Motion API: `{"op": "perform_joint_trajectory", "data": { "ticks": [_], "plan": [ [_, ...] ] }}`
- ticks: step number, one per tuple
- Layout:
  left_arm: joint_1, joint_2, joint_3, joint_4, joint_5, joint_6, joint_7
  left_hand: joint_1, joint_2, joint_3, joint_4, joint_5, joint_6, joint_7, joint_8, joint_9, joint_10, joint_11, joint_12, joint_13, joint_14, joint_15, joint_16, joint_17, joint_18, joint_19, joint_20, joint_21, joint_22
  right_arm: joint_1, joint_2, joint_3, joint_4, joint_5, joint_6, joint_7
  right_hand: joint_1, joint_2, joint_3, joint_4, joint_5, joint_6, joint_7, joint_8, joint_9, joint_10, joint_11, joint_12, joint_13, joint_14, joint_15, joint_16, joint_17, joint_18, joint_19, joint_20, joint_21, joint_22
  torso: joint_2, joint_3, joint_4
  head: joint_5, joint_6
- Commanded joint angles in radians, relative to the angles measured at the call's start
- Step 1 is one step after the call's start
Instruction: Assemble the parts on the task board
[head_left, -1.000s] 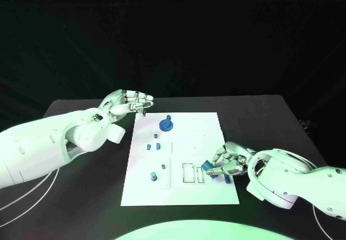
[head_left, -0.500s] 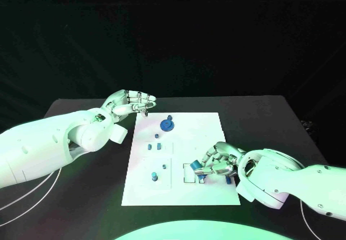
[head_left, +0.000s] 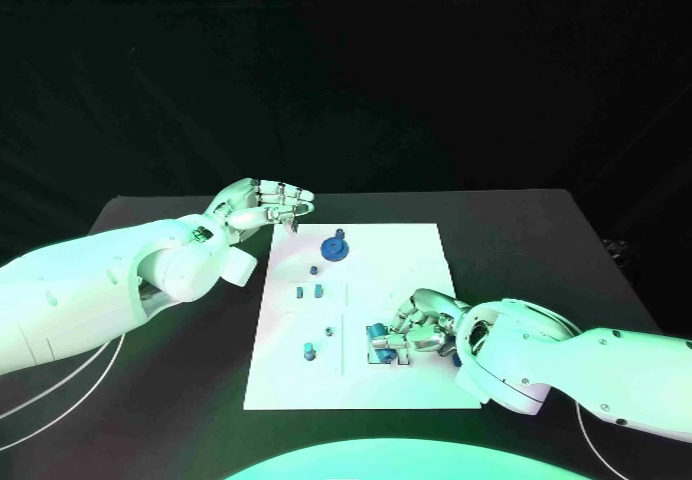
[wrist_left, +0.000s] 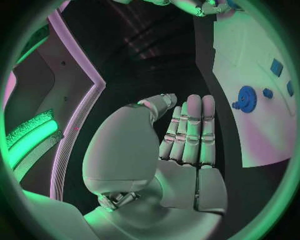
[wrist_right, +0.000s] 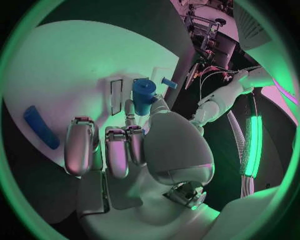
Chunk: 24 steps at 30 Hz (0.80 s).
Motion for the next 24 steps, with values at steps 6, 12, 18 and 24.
{"op": "perform_joint_trajectory", "data": {
  "ticks": [6,12,18,24],
  "plan": [
    [0.001,-0.001,0.000,0.005,0.005,0.013,0.003,0.006,0.009,0.003,-0.005,0.006,-0.005,0.009,0.006,0.001,-0.007,-0.002,0.007,0.001,-0.007,-0.003,0.004,0.000,0.017,0.005,0.001,-0.002,-0.001,-0.010,0.014,0.000,-0.017,-0.113,0.030,-0.017,-0.032,0.009,-0.015,-0.002,0.002,0.039,-0.037,0.010,0.016,0.052,-0.013,-0.001,0.183,0.094,-0.011,0.003,0.220,-0.017,0.047,-0.011,0.008,0.205,0.000,-0.0015,0.0003,0.001,-0.003],
    [0.001,-0.003,0.000,0.005,0.004,0.014,0.002,0.006,0.009,0.003,-0.005,0.006,-0.005,0.009,0.006,0.001,-0.007,-0.002,0.007,0.001,-0.007,-0.003,0.004,0.000,0.017,0.005,0.001,-0.002,-0.001,-0.012,0.017,0.000,-0.019,-0.136,0.034,-0.022,-0.042,0.020,-0.017,-0.002,0.002,0.043,-0.040,0.016,0.021,0.052,-0.016,-0.001,0.184,0.094,-0.013,0.004,0.220,-0.017,0.047,-0.012,0.010,0.205,-0.001,-0.0021,0.0001,0.000,-0.004],
    [0.001,-0.005,0.000,0.006,0.004,0.014,0.001,0.006,0.009,0.003,-0.005,0.006,-0.005,0.010,0.006,0.001,-0.007,-0.002,0.008,0.001,-0.007,-0.003,0.003,0.000,0.016,0.005,0.001,-0.002,-0.001,-0.013,0.018,0.000,-0.017,-0.159,0.034,-0.023,-0.065,0.024,-0.029,-0.002,0.000,0.045,-0.043,0.024,0.030,0.053,-0.018,-0.002,0.185,0.094,-0.015,0.004,0.221,-0.017,0.047,-0.015,0.011,0.205,-0.002,-0.0018,0.0003,-0.001,-0.004],
    [0.001,-0.006,0.000,0.006,0.004,0.014,0.001,0.006,0.009,0.003,-0.005,0.006,-0.005,0.010,0.006,0.001,-0.007,-0.002,0.008,0.001,-0.007,-0.003,0.003,0.000,0.016,0.005,0.001,-0.002,-0.001,-0.014,0.004,0.000,-0.001,-0.179,0.025,-0.012,-0.087,0.020,-0.053,-0.002,-0.001,0.043,-0.044,0.029,0.037,0.053,-0.019,-0.002,0.186,0.094,-0.016,0.003,0.221,-0.017,0.047,-0.016,0.010,0.205,-0.001,-0.0015,-0.0003,-0.001,-0.002]
  ]
}}
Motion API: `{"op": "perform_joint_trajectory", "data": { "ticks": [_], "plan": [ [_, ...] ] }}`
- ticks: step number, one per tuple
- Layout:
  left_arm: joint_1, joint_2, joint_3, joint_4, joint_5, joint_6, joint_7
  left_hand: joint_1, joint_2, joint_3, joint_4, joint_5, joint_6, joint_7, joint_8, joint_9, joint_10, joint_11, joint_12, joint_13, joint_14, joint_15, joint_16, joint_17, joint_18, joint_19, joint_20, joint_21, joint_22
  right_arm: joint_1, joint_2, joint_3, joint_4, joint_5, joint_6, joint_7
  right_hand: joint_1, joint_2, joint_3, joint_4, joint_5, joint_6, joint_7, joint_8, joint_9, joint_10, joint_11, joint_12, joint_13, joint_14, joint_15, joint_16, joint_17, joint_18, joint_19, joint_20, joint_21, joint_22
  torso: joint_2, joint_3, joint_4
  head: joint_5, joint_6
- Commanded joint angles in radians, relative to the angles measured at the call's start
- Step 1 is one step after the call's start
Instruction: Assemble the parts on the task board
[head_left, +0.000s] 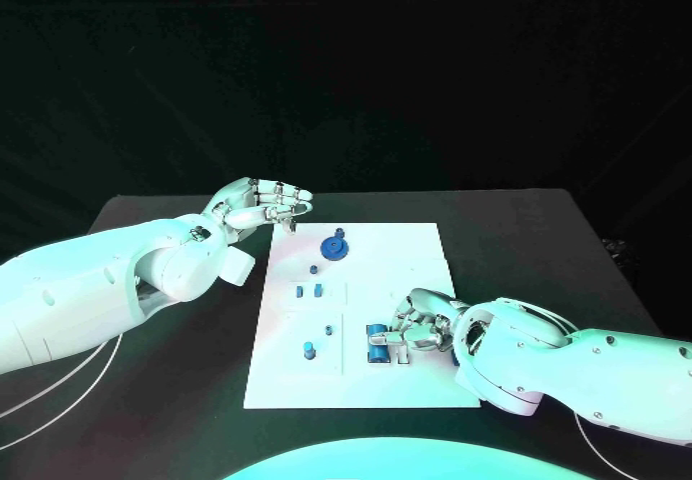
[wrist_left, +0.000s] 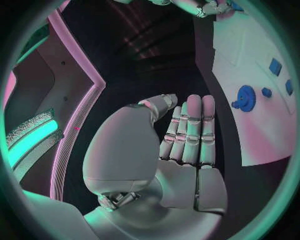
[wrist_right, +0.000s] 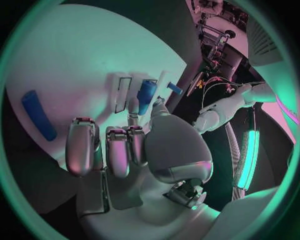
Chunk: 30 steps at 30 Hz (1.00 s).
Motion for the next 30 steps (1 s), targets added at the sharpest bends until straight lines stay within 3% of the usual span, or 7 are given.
{"op": "perform_joint_trajectory", "data": {
  "ticks": [1,9,15,21,23,30],
  "plan": [
    [0.001,0.000,0.001,0.003,0.004,0.012,0.004,0.003,0.005,0.001,-0.003,0.006,-0.005,0.010,0.006,0.001,-0.007,-0.002,0.004,0.001,-0.007,-0.003,0.003,0.000,0.016,0.005,0.001,-0.002,-0.001,-0.002,-0.013,0.000,0.015,-0.046,0.007,0.012,-0.011,-0.003,-0.007,-0.001,-0.004,-0.001,-0.007,0.006,0.001,0.056,-0.006,-0.003,0.184,0.097,-0.006,0.003,0.221,-0.017,0.043,-0.006,0.002,0.205,0.000,0.0005,-0.0010,0.000,0.001],
    [0.001,-0.002,0.001,0.004,0.004,0.010,0.005,0.003,0.005,0.001,-0.003,0.006,-0.005,0.010,0.006,0.001,-0.007,-0.002,0.004,0.001,-0.007,-0.003,0.003,0.000,0.016,0.005,0.001,-0.002,-0.001,0.006,-0.085,0.000,0.069,-0.050,-0.010,0.029,0.014,-0.007,-0.017,-0.006,-0.002,-0.014,-0.005,0.005,0.006,0.057,-0.006,-0.002,0.186,0.097,-0.006,0.003,0.220,-0.016,0.042,-0.006,-0.002,0.204,-0.001,0.0006,-0.0018,-0.003,0.002],
    [0.001,-0.003,0.001,0.003,0.004,0.009,0.007,0.002,0.005,0.001,-0.002,0.006,-0.006,0.010,0.007,0.001,-0.008,-0.002,0.005,0.001,-0.007,-0.002,0.003,0.000,0.016,0.005,0.000,-0.001,0.000,0.035,-0.163,0.000,0.089,-0.050,-0.009,0.019,0.053,-0.016,-0.034,-0.009,-0.003,-0.042,0.005,-0.012,0.007,0.057,0.003,0.000,0.189,0.098,0.001,0.004,0.223,-0.018,0.043,-0.002,0.005,0.205,-0.001,0.0005,-0.0054,-0.014,0.006],
    [0.001,0.003,0.001,0.003,0.004,0.010,0.008,0.000,0.004,0.000,-0.001,0.005,-0.006,0.010,0.007,0.001,-0.008,-0.001,0.005,0.001,-0.007,-0.002,0.003,-0.001,0.016,0.005,0.001,-0.001,0.000,0.053,-0.231,0.000,0.085,-0.063,0.029,0.004,0.093,-0.029,-0.047,-0.011,-0.002,-0.055,0.012,-0.025,0.009,0.055,0.009,-0.004,0.188,0.098,0.006,0.004,0.222,-0.018,0.042,0.002,0.004,0.205,-0.003,0.0035,-0.0080,-0.022,0.005],
    [0.001,0.005,0.000,0.003,0.004,0.011,0.006,0.000,0.004,0.000,-0.001,0.005,-0.006,0.010,0.007,0.001,-0.008,-0.001,0.005,0.001,-0.007,-0.002,0.003,-0.001,0.016,0.005,0.001,-0.001,0.000,0.055,-0.252,-0.001,0.078,-0.076,0.038,-0.001,0.118,-0.036,-0.051,-0.012,-0.002,-0.060,0.016,-0.032,0.011,0.051,0.012,-0.013,0.183,0.097,0.009,0.003,0.220,-0.017,0.040,0.005,0.000,0.204,-0.002,0.0030,-0.0069,-0.028,0.004],
    [0.001,0.009,0.000,0.002,0.004,0.012,0.005,0.000,0.004,0.000,-0.001,0.005,-0.006,0.010,0.007,0.001,-0.008,-0.001,0.005,0.001,-0.007,-0.002,0.003,-0.001,0.016,0.005,0.001,-0.001,0.000,0.048,-0.290,-0.008,0.071,-0.112,0.050,-0.008,0.171,-0.047,-0.058,-0.012,-0.001,-0.057,0.018,-0.040,0.015,0.048,0.014,-0.020,0.180,0.097,0.012,0.003,0.221,-0.017,0.040,0.008,0.003,0.205,-0.002,0.0033,-0.0079,-0.031,0.003]
  ]
}}
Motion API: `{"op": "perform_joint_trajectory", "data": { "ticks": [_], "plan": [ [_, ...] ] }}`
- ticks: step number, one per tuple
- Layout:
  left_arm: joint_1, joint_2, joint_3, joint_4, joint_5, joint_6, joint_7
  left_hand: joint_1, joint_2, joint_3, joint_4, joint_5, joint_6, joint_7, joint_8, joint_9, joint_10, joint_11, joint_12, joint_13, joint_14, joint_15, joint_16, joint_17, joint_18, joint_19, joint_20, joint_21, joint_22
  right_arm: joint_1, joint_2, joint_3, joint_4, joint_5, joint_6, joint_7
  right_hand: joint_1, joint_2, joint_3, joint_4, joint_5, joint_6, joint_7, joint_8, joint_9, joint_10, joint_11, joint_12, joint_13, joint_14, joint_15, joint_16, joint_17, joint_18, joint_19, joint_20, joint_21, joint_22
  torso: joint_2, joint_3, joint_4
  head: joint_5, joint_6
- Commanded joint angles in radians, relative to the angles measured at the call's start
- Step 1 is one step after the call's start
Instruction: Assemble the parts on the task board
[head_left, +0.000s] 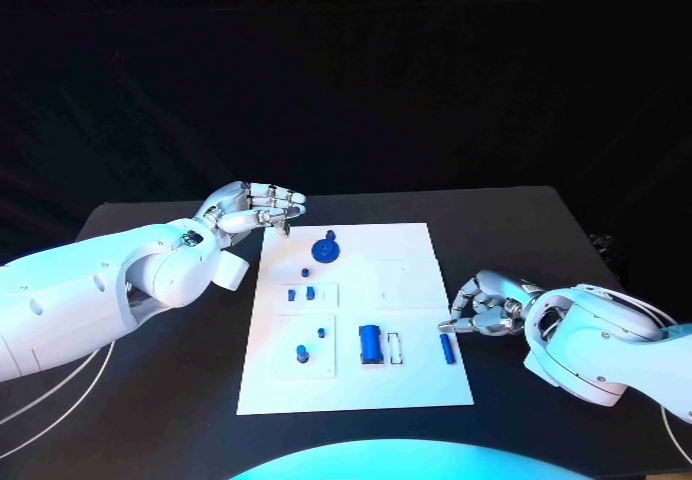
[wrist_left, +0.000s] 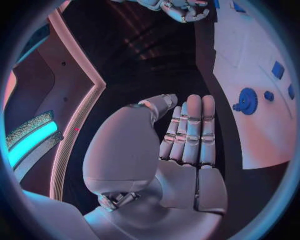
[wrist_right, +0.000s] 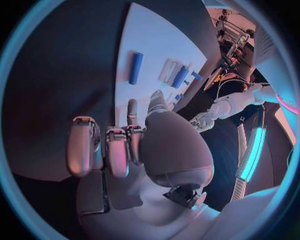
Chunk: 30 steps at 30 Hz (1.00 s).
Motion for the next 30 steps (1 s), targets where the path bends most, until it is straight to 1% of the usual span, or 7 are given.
{"op": "perform_joint_trajectory", "data": {
  "ticks": [1,3,6,7,14,18,30],
  "plan": [
    [0.001,0.004,0.000,0.001,0.004,0.012,0.006,0.000,0.004,0.000,-0.001,0.005,-0.006,0.010,0.003,0.001,-0.008,-0.001,0.005,0.001,-0.007,-0.002,0.003,0.000,0.016,0.005,0.001,-0.001,0.000,-0.009,-0.003,-0.003,0.003,-0.047,0.034,-0.008,0.019,0.004,-0.006,0.002,-0.001,-0.002,-0.001,-0.005,0.002,0.048,0.006,-0.004,0.179,0.094,0.008,0.003,0.222,-0.017,0.040,0.008,-0.002,0.204,0.000,0.0007,-0.0021,0.000,-0.001],
    [0.001,0.005,0.000,0.001,0.004,0.013,0.006,0.000,0.004,0.000,-0.001,0.005,-0.006,0.010,0.003,0.001,-0.008,-0.001,0.005,0.001,-0.007,-0.002,0.003,0.000,0.016,0.005,0.001,-0.001,0.000,-0.015,-0.001,-0.004,0.004,-0.050,0.036,-0.009,0.023,0.004,-0.006,0.002,-0.001,0.000,-0.001,-0.005,0.002,0.048,0.006,-0.005,0.179,0.094,0.008,0.004,0.223,-0.017,0.040,0.009,-0.001,0.205,0.001,0.0003,-0.0010,-0.001,-0.001],
    [0.001,0.007,0.000,0.000,0.004,0.014,0.006,-0.002,0.004,-0.001,0.000,0.005,-0.006,0.010,0.004,0.001,-0.008,-0.001,0.007,0.001,-0.007,-0.002,0.003,-0.001,0.016,0.005,0.001,-0.002,-0.001,-0.019,0.002,-0.006,0.003,-0.051,0.039,-0.013,0.025,0.005,-0.006,0.003,-0.001,0.001,-0.001,-0.005,0.003,0.048,0.006,-0.004,0.179,0.094,0.008,0.003,0.222,-0.017,0.040,0.009,0.000,0.205,0.001,-0.0006,0.0029,-0.003,-0.002],
    [0.001,0.008,0.000,0.000,0.004,0.014,0.006,-0.002,0.004,-0.001,0.000,0.005,-0.006,0.010,0.004,0.001,-0.008,-0.001,0.007,0.001,-0.007,-0.002,0.003,-0.001,0.016,0.005,0.001,-0.002,-0.001,-0.021,0.004,-0.007,0.001,-0.050,0.041,-0.016,0.025,0.005,-0.006,0.003,-0.001,0.002,-0.002,-0.005,0.003,0.048,0.006,-0.005,0.178,0.094,0.007,0.003,0.222,-0.017,0.040,0.009,0.000,0.205,0.000,-0.0015,0.0038,-0.003,-0.003],
    [0.001,0.007,0.000,-0.001,0.004,0.016,0.003,-0.002,0.004,-0.001,0.000,0.005,-0.006,0.010,0.004,0.001,-0.008,-0.001,0.007,0.001,-0.007,-0.002,0.003,-0.001,0.016,0.005,0.001,-0.002,-0.001,-0.033,0.014,-0.013,-0.010,-0.040,0.053,-0.024,0.026,0.004,-0.009,0.007,-0.002,0.010,-0.003,-0.001,0.006,0.047,0.004,-0.007,0.178,0.094,0.007,0.003,0.222,-0.017,0.040,0.008,-0.001,0.205,0.001,-0.0036,0.0031,-0.001,-0.006],
    [0.001,0.007,0.000,-0.001,0.004,0.017,0.001,-0.002,0.004,-0.001,0.000,0.005,-0.006,0.010,0.004,0.001,-0.008,-0.001,0.007,0.001,-0.007,-0.002,0.003,-0.001,0.016,0.005,0.001,-0.002,-0.001,-0.043,0.020,-0.014,-0.016,-0.034,0.059,-0.026,0.026,0.005,-0.010,0.008,-0.002,0.012,-0.004,-0.001,0.007,0.046,0.004,-0.008,0.177,0.094,0.007,0.003,0.222,-0.017,0.039,0.008,-0.002,0.205,0.000,-0.0024,0.0028,0.001,-0.007],
    [0.001,0.005,0.000,-0.001,0.004,0.018,0.001,-0.002,0.004,-0.001,0.000,0.005,-0.006,0.010,0.004,0.001,-0.008,-0.001,0.007,0.001,-0.007,-0.002,0.003,-0.001,0.016,0.005,0.001,-0.002,-0.001,-0.061,0.047,-0.016,-0.036,-0.059,0.073,-0.034,0.042,0.010,-0.010,0.006,-0.001,0.017,-0.008,0.002,0.012,0.046,0.001,-0.011,0.176,0.094,0.004,0.003,0.222,-0.017,0.039,0.007,-0.002,0.204,0.000,-0.0022,0.0025,0.003,-0.010]
  ]
}}
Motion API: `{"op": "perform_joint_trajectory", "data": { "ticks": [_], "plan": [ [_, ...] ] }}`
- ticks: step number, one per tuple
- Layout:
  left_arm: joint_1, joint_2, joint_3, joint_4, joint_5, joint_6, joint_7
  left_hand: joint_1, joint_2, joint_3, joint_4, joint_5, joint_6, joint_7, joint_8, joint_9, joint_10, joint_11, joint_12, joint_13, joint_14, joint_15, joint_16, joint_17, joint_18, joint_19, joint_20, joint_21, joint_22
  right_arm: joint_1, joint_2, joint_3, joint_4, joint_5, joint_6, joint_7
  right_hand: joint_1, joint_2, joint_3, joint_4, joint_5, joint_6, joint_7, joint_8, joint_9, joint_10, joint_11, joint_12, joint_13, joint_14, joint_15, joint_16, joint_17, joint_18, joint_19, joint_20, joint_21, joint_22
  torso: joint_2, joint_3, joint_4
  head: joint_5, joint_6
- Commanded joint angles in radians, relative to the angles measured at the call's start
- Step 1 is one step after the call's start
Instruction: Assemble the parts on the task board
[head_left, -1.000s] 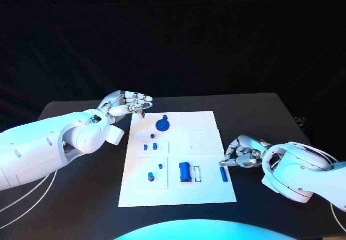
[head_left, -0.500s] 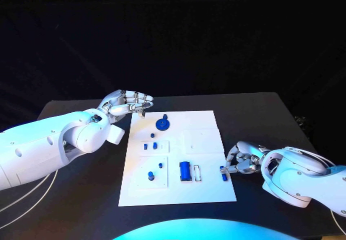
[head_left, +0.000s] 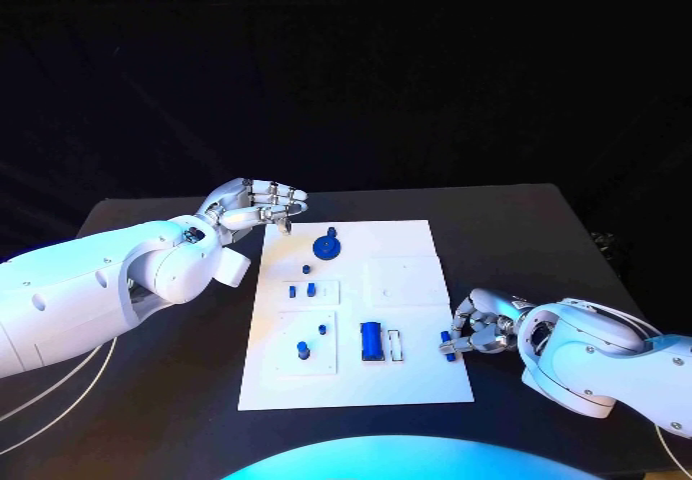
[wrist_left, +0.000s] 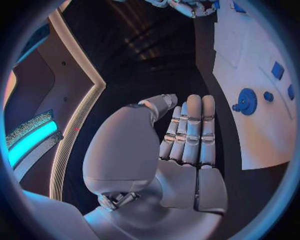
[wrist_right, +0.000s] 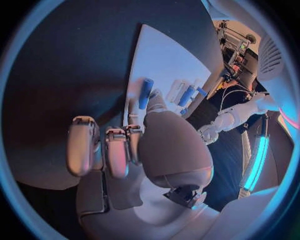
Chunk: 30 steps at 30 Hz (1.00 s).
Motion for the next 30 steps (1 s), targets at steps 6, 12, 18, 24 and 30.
{"op": "perform_joint_trajectory", "data": {
  "ticks": [6,12,18,24,30],
  "plan": [
    [0.001,0.000,0.001,0.002,0.004,0.016,0.004,-0.002,0.004,-0.001,0.000,0.005,-0.006,0.010,0.004,0.001,-0.008,-0.001,0.007,0.001,-0.007,-0.002,0.003,-0.001,0.016,0.005,0.001,-0.002,-0.001,-0.015,0.021,-0.004,-0.010,-0.041,0.033,-0.017,0.117,0.024,0.041,-0.016,0.005,0.006,-0.007,-0.018,0.000,0.049,-0.011,-0.008,0.177,0.094,-0.004,0.003,0.220,-0.016,0.042,-0.004,-0.004,0.204,0.000,-0.0002,0.0002,0.000,-0.001],
    [0.001,-0.001,0.001,0.002,0.004,0.017,0.003,-0.002,0.004,-0.001,0.000,0.005,-0.006,0.010,0.004,0.001,-0.008,-0.001,0.007,0.001,-0.007,-0.002,0.003,-0.001,0.016,0.005,0.001,-0.002,-0.001,-0.018,0.029,-0.004,-0.014,-0.064,0.031,-0.029,0.224,0.023,0.114,-0.025,0.006,0.017,-0.011,-0.041,-0.009,0.047,-0.016,-0.012,0.178,0.093,-0.008,0.002,0.220,-0.017,0.042,-0.009,-0.004,0.204,-0.001,-0.0013,0.0007,0.002,0.000],
    [0.001,-0.004,0.000,0.004,0.004,0.017,0.003,-0.002,0.004,-0.001,0.000,0.005,-0.006,0.010,0.004,0.001,-0.008,-0.001,0.007,0.001,-0.007,-0.002,0.003,-0.001,0.016,0.005,0.001,-0.002,-0.001,-0.019,0.034,-0.004,-0.013,-0.083,0.028,-0.039,0.241,0.013,0.133,-0.022,0.006,0.021,-0.011,-0.048,-0.012,0.046,-0.016,-0.015,0.177,0.093,-0.009,0.002,0.220,-0.017,0.042,-0.009,-0.001,0.205,-0.001,-0.0015,0.0001,0.003,0.002],
    [0.001,-0.007,0.000,0.006,0.004,0.017,0.002,-0.002,0.005,0.001,0.001,0.005,-0.006,0.010,0.005,0.001,-0.009,-0.002,0.009,0.001,-0.006,-0.002,0.004,-0.001,0.016,0.005,0.001,-0.002,-0.001,-0.019,0.035,-0.004,-0.003,-0.090,0.014,-0.042,0.246,0.006,0.141,-0.018,0.006,0.021,-0.008,-0.054,-0.015,0.044,-0.014,-0.019,0.175,0.093,-0.008,0.002,0.220,-0.017,0.041,-0.009,-0.004,0.204,0.000,-0.0010,-0.0001,0.005,0.007],
    [0.001,-0.009,0.000,0.007,0.004,0.017,0.002,-0.002,0.005,0.001,0.001,0.005,-0.006,0.010,0.005,0.001,-0.009,-0.002,0.009,0.001,-0.006,-0.002,0.004,-0.001,0.016,0.005,0.001,-0.002,-0.001,-0.012,0.031,-0.003,0.021,-0.075,-0.015,-0.039,0.242,0.009,0.158,-0.003,0.006,0.018,-0.005,-0.063,-0.019,0.044,-0.011,-0.020,0.175,0.093,-0.005,0.002,0.220,-0.017,0.042,-0.007,0.000,0.205,-0.001,-0.0011,0.0002,0.005,0.008]
  ]
}}
